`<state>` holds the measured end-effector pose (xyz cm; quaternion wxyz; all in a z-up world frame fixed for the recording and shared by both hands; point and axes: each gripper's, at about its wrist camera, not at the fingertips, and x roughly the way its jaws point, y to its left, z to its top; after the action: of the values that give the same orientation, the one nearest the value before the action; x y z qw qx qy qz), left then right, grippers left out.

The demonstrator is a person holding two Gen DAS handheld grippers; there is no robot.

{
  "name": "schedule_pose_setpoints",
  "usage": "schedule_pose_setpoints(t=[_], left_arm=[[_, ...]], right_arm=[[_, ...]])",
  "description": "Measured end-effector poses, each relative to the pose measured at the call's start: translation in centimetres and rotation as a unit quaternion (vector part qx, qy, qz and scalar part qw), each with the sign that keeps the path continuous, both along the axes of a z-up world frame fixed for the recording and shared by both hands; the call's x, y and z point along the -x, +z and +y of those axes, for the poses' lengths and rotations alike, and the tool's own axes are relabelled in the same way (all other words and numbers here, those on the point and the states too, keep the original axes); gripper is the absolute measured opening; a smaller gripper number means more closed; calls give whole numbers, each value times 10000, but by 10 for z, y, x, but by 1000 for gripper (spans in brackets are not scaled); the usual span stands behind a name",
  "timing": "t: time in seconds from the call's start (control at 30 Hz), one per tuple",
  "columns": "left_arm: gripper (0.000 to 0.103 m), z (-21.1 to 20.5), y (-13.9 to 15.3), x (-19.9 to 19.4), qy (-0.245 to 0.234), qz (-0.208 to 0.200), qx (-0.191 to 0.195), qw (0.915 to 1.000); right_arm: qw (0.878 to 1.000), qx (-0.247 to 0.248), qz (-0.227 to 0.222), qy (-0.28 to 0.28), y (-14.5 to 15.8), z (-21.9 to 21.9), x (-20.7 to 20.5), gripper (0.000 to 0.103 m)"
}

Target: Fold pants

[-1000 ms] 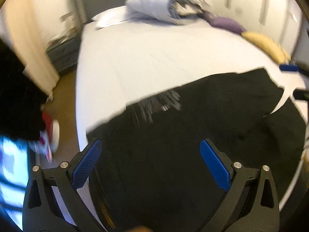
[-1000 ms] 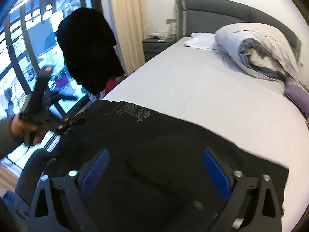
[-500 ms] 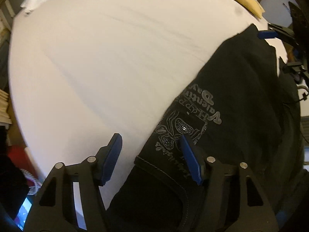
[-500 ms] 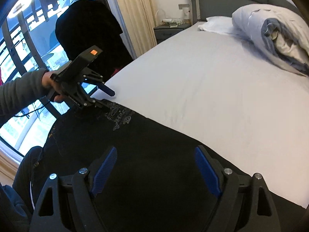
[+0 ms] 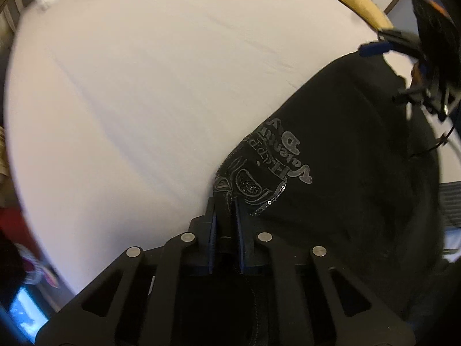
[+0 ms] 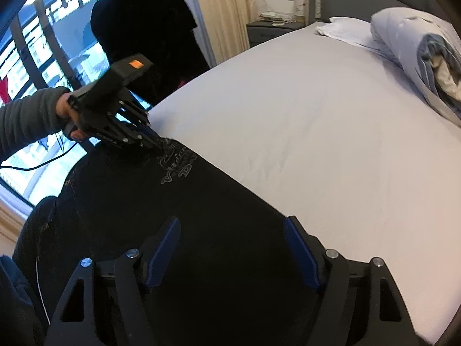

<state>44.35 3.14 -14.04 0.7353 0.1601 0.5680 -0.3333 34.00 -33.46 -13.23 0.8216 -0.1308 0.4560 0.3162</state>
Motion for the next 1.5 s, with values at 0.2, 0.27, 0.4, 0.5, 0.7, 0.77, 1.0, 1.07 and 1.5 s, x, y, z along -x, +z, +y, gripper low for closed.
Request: schedule_pose_setpoints(t=[0.2,0.27,0.4,0.5,0.7,0.77,1.0,1.07,1.5], left_arm=[[7,-7,48,58,-168,-1524,-185,9880],[7,-13,50,70,-236,-1707,-245,9847],[7,-12,52,83,-266,-1913,-289,9807],[7,-12,49,83,-284,-1948,-305,9800],[7,3,50,81,-281,-1921,-320,9805],[7,1,49,80,-289,-1930,-343,9802],[7,-3,56,90,-209,-1965,-333,9797],[7,-2,60,96,-184,-2024,-320,9786],[6,-21,79,218,-341,-2372,-316,9704]], right_arm=[[9974,536,91,473,1,25,-19,71],[9956,706,105,599,1,35,-28,70],[9920,947,231,805,-3,57,-47,60],[9872,1184,332,1018,-12,75,-55,53],[9852,1327,557,928,-25,87,-64,22],[9858,1332,622,810,-27,87,-61,12],[9923,533,1059,-363,-14,67,-54,5],[9898,102,1183,-792,-9,59,-43,5],[9468,-1941,1569,-2032,-11,15,93,5]])
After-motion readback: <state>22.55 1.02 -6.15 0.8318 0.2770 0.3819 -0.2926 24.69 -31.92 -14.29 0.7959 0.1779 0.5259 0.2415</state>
